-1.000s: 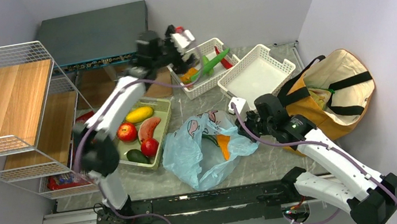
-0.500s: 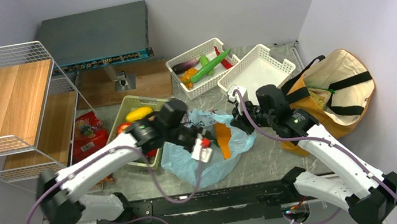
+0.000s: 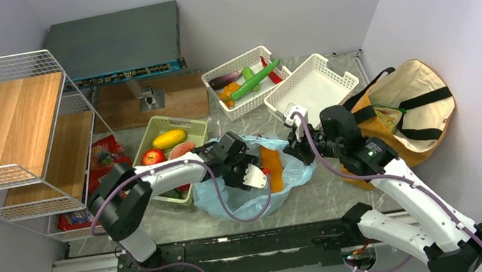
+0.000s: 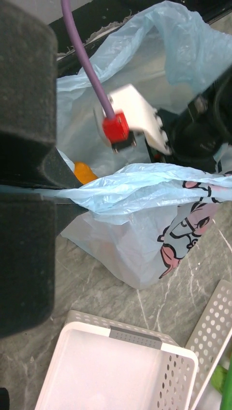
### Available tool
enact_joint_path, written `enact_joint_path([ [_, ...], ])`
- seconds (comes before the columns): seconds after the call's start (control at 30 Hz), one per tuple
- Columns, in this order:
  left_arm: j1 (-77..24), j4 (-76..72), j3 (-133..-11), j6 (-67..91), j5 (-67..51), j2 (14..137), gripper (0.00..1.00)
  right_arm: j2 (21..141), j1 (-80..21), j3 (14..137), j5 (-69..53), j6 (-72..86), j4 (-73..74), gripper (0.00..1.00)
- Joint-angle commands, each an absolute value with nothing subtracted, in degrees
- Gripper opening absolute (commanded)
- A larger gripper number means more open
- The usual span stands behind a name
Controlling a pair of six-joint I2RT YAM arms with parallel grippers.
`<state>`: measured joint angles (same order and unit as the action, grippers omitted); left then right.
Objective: Untie the knot of the grocery bags and take out the mixed food
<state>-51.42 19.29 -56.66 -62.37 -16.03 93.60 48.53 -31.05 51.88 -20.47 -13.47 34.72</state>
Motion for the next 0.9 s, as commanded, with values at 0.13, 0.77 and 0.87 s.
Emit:
enact_joint_path([
  [0.13,-47.2,12.1,-60.2,-63.1,-9.4,102.8,0.78,48.2,-30.9,50.5,-20.6,-12.9,35.0,0.0],
  [0.77,-45.8,21.4,-60.1,-58.4,-43.0,78.4,0.0,49.6,-30.7,47.9,-20.3,-14.7,34.1,0.0],
  [0.87,-45.8,13.5,-59.6,-48.0,-47.2,73.8,0.0,49.6,-30.7,47.4,-20.3,-14.9,33.6,0.0],
])
